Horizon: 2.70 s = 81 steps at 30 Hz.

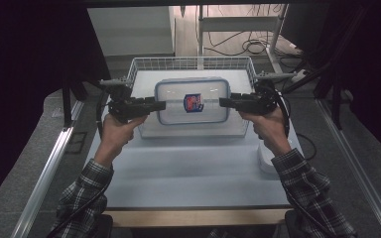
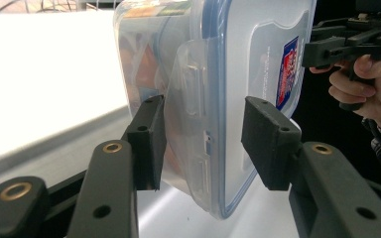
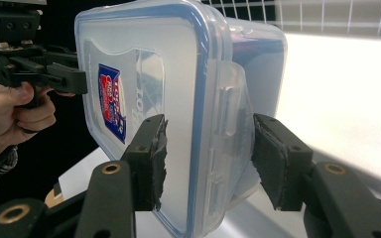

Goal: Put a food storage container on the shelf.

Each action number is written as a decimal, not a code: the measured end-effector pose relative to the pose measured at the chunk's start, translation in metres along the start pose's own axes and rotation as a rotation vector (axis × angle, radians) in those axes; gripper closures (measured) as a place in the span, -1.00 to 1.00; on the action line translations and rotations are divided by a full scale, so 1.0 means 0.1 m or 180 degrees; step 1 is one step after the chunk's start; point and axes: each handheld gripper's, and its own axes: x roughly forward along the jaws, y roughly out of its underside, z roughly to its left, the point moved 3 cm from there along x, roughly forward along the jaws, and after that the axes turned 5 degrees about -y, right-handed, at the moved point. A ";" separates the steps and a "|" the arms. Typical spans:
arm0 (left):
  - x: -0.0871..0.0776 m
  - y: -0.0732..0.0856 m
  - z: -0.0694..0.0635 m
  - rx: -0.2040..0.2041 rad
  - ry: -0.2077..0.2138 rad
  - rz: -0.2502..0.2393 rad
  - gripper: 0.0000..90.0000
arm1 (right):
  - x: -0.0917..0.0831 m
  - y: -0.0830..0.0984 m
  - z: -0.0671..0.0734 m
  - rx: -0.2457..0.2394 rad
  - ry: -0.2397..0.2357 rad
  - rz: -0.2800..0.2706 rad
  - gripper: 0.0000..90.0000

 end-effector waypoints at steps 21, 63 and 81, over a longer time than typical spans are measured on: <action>0.11 -0.50 0.28 -0.0106 -0.0046 -0.0092 0.16 | 0.15 -0.49 -0.24 0.0075 0.0044 -0.0136 0.08; 0.50 -0.64 0.72 -0.0343 -0.0168 0.0203 -0.10 | 0.45 -0.56 -0.42 -0.0146 0.0819 0.0095 0.34; 0.59 -0.71 0.72 -0.0286 -0.0545 0.0073 -0.08 | 0.52 -0.65 -0.37 -0.0162 0.0934 0.0144 0.41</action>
